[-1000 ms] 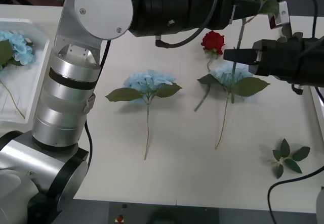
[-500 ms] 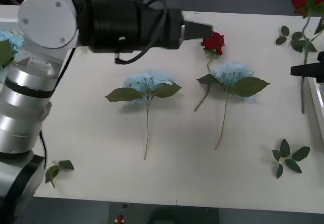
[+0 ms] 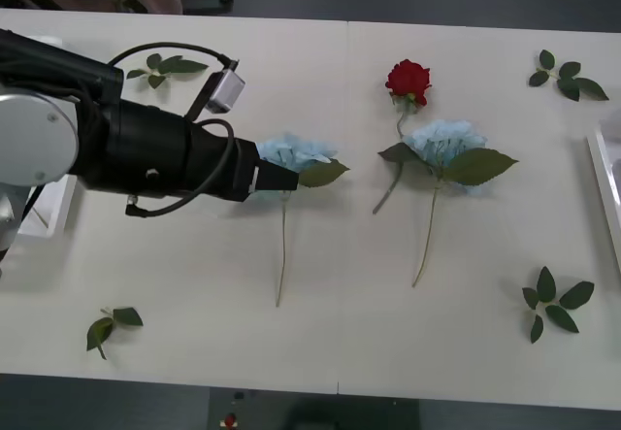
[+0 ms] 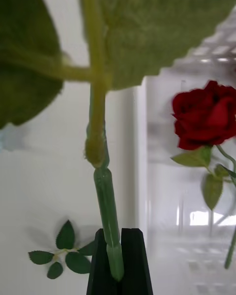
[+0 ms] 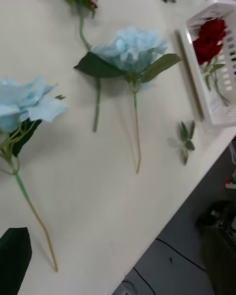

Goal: Put the red flowers into the right box and the blue flowers into the left box

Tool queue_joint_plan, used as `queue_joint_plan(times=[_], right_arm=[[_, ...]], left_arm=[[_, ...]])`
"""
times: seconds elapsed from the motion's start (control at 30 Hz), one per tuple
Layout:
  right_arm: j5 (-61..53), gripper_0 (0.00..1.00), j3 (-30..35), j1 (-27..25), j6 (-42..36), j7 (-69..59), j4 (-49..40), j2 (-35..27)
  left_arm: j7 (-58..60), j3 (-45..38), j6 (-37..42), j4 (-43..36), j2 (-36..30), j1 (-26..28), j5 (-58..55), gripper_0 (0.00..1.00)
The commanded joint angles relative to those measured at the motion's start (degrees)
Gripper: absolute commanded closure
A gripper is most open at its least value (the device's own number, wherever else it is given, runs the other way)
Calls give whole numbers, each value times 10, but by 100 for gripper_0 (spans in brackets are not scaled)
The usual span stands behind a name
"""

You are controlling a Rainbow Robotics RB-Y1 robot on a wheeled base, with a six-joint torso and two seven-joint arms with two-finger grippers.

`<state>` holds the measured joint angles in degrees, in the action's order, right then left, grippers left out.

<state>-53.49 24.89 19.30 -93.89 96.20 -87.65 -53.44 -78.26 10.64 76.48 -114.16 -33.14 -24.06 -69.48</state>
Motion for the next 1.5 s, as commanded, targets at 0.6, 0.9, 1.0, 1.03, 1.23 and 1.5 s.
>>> queue_joint_plan(times=[0.6,0.9,1.0,1.03,1.23,1.5], right_arm=[[117,100,-60,7,218,111,284,-38],[113,0,-94,6,261,114,306,-26],[104,0,-93,6,246,115,284,-25],[104,0,-93,6,246,115,284,-25],[83,0,-14,7,126,111,172,22],[45,0,10,6,22,36,8,107]], left_arm=[[17,43,-20,-23,169,119,342,0],[5,53,-21,68,186,68,388,0],[1,64,-20,118,191,33,394,0],[1,64,-20,118,191,33,394,0],[0,70,-21,200,208,-34,429,0],[0,101,-47,310,214,-112,429,0]])
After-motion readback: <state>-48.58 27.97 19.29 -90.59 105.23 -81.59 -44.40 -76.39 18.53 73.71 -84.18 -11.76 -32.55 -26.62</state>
